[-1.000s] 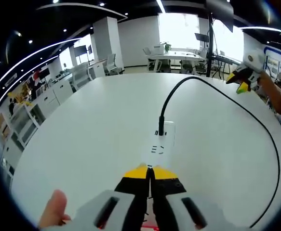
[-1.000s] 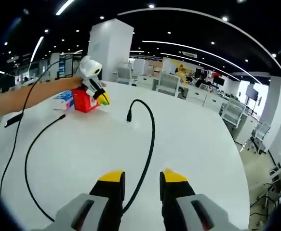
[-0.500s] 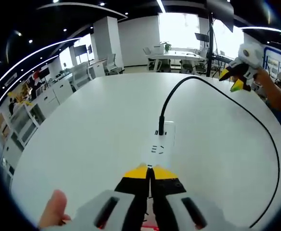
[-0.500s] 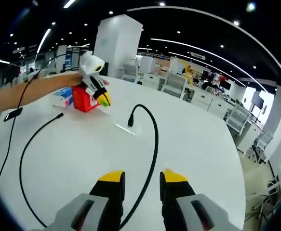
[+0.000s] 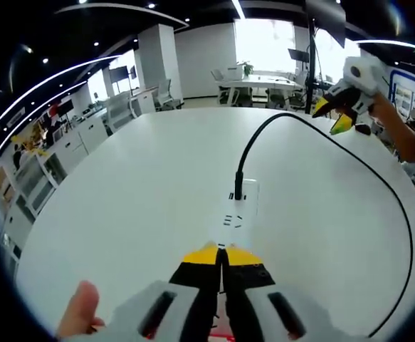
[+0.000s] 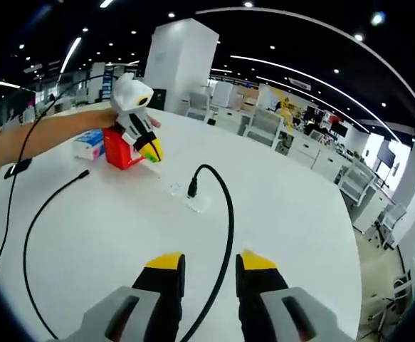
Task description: Locate the USB plug end of the data cable currently connected to the USB port on the desk. Grip the plug, withdraw it from the port, and place it onto the desktop.
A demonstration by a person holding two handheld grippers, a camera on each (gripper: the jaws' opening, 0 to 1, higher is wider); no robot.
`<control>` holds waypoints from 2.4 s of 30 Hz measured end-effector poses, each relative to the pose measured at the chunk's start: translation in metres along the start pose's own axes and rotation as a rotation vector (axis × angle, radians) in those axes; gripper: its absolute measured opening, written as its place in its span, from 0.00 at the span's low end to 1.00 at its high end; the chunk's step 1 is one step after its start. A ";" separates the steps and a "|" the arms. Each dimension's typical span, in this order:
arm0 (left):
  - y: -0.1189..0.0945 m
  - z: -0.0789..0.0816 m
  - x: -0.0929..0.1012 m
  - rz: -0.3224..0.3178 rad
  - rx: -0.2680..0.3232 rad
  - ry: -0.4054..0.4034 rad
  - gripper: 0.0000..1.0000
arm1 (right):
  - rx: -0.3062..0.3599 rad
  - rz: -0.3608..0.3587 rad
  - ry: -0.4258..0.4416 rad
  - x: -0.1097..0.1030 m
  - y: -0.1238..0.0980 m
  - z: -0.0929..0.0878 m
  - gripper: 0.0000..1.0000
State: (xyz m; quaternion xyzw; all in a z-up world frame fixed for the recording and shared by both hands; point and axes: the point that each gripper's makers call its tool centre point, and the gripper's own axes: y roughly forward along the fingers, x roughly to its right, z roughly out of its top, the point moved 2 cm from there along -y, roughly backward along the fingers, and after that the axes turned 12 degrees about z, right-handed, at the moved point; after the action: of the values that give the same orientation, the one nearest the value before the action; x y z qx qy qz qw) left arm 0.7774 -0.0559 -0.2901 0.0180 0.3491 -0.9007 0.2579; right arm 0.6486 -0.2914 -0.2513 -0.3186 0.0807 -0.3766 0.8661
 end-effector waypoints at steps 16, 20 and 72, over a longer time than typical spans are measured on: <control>-0.005 -0.002 0.009 -0.002 0.002 0.000 0.02 | -0.076 0.044 -0.010 0.023 0.032 0.004 0.31; -0.005 -0.002 0.009 -0.001 0.003 0.000 0.02 | -0.079 0.083 -0.021 0.021 0.041 0.009 0.32; -0.004 0.000 0.004 -0.006 0.003 -0.002 0.02 | -0.372 0.299 -0.263 0.020 0.149 0.060 0.32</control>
State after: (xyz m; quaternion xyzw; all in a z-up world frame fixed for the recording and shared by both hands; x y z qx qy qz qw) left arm 0.7718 -0.0552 -0.2891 0.0167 0.3475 -0.9021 0.2553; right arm 0.7749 -0.1998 -0.2937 -0.5029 0.0815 -0.1789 0.8417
